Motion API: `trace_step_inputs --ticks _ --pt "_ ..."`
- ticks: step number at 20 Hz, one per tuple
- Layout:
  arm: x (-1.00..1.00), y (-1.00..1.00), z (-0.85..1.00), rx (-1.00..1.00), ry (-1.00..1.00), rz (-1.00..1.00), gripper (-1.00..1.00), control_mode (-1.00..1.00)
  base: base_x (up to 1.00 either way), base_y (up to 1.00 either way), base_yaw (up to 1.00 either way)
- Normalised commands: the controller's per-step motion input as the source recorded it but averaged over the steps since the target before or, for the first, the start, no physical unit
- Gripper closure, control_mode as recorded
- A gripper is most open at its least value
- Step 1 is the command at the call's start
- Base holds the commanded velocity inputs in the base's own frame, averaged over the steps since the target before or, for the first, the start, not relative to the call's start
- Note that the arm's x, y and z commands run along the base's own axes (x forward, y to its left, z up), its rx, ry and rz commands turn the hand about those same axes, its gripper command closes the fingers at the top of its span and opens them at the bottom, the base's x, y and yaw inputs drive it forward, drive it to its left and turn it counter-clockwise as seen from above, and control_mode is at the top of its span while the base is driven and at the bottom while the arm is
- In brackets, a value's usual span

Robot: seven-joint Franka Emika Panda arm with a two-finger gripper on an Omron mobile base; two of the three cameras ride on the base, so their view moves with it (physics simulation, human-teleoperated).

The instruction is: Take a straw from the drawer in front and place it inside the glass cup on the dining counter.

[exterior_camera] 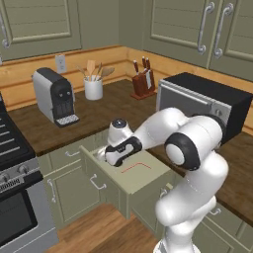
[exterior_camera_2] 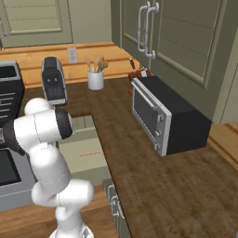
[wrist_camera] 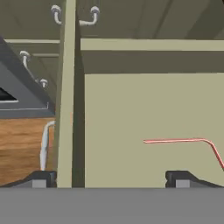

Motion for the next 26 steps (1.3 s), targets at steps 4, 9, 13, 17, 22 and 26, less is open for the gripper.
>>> trace_step_inputs --ticks 4,9,13,17,22,26 --pt "0.7 -0.12 -0.3 0.15 0.24 0.1 -1.0 -1.0 0.0 0.0 0.0" --pt "0.62 0.0 -0.46 0.07 0.27 0.09 -1.0 -1.0 0.0 0.0 0.0" --pt "0.61 0.0 -0.65 0.02 0.27 0.09 -1.0 -1.0 0.0 0.0 0.0" --pt "0.29 0.07 -0.61 0.0 0.19 0.09 -1.0 -1.0 0.0 0.0 0.0" --pt "0.01 0.35 -0.49 0.0 0.12 0.08 -1.0 -1.0 0.0 0.0 0.0" --pt "-0.01 0.58 -0.36 0.0 0.1 0.07 -1.0 -1.0 0.0 0.0 0.0"
